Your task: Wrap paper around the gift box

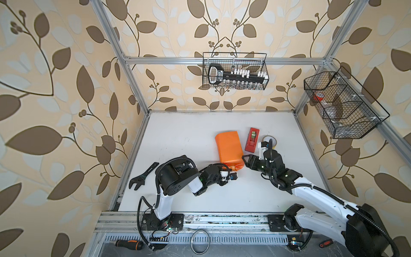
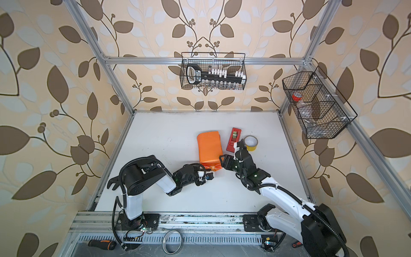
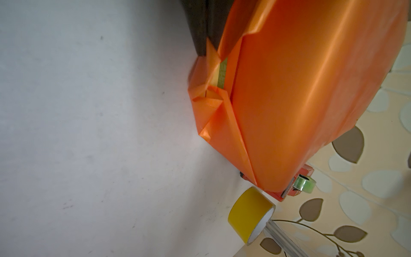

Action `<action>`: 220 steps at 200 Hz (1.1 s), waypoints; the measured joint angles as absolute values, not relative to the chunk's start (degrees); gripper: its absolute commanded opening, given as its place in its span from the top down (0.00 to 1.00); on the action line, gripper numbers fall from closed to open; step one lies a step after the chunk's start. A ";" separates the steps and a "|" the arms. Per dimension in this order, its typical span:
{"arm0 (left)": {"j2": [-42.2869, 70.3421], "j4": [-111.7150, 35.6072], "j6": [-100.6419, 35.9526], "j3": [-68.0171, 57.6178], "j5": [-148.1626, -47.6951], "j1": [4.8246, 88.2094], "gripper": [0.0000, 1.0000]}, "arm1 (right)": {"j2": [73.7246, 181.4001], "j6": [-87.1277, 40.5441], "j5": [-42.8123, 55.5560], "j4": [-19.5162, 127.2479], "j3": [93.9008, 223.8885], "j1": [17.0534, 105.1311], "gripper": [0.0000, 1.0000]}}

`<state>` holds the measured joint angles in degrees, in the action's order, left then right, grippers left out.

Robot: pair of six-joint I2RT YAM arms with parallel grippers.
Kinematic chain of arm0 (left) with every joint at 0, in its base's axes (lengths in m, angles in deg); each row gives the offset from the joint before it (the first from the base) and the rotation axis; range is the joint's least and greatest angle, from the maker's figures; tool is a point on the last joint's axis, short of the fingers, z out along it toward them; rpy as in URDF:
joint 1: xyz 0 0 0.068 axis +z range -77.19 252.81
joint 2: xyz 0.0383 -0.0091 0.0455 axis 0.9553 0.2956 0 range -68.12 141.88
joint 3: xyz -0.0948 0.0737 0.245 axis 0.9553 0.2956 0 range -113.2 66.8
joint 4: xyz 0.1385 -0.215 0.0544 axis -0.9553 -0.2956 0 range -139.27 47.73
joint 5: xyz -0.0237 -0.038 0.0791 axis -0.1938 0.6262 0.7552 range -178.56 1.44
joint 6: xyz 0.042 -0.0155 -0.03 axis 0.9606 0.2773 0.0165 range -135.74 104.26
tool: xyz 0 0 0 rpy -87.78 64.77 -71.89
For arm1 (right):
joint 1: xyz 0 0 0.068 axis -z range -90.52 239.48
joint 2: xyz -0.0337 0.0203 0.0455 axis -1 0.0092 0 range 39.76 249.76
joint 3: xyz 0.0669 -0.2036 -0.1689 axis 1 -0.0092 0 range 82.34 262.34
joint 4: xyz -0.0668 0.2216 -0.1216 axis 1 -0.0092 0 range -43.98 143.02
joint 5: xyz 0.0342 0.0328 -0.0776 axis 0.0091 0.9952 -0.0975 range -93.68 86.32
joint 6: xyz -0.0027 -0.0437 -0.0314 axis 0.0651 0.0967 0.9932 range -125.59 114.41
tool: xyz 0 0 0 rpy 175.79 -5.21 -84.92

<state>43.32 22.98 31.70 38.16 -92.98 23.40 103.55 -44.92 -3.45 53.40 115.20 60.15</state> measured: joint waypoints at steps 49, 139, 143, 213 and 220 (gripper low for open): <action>43.19 23.70 30.63 38.59 -93.01 23.40 1.00 | 119.64 -37.45 -2.99 52.68 124.41 61.16 0.20; 38.99 22.89 25.78 39.67 -93.05 23.79 1.00 | 121.01 -35.07 -2.97 57.42 119.64 61.49 0.27; 38.97 22.85 25.76 39.69 -93.07 23.79 1.00 | 120.95 -35.09 -2.93 57.84 119.40 61.49 0.27; 38.58 22.26 25.74 40.65 -97.51 24.95 1.00 | 121.28 -35.13 -1.16 59.45 118.72 61.53 0.28; 38.45 22.28 25.71 40.74 -97.88 25.30 1.00 | 121.41 -35.11 -0.92 59.61 118.72 61.53 0.28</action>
